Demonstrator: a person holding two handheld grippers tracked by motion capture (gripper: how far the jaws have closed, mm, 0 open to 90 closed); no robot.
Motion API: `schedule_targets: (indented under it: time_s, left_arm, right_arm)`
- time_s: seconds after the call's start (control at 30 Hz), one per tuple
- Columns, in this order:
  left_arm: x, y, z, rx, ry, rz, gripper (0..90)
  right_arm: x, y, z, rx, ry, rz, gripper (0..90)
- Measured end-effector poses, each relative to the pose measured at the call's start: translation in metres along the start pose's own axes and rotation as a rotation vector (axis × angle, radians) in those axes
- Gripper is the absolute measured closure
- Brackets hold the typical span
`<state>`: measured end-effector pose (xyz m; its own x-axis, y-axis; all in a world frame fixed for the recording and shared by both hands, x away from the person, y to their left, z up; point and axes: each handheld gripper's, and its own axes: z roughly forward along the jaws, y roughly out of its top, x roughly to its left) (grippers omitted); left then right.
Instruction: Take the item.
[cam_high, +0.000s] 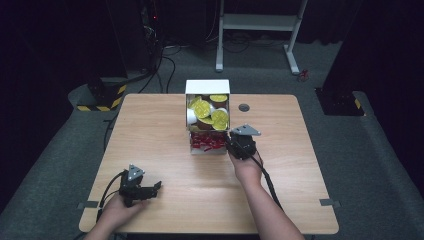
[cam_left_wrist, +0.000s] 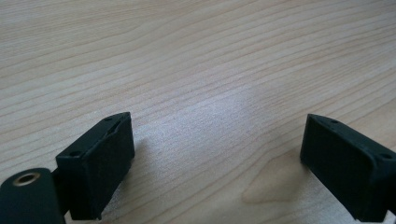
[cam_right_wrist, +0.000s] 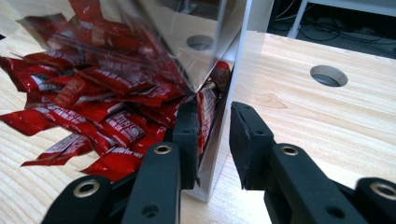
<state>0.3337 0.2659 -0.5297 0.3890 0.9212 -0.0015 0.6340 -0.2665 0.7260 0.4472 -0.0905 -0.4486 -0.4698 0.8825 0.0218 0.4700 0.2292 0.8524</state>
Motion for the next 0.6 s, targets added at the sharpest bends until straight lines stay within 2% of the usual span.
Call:
schedule_targets:
  time_s: [0.47,0.6]
  left_arm:
    - [0.0,0.0,0.0,0.0,0.0,0.0,10.3]
    - [0.0,0.0,0.0,-0.001,-0.001,-0.001,10.2]
  right_arm:
    - [0.0,0.006,0.009,0.007,0.002,-0.007,74.7]
    - [0.002,0.006,0.011,0.008,-0.001,-0.001,78.9]
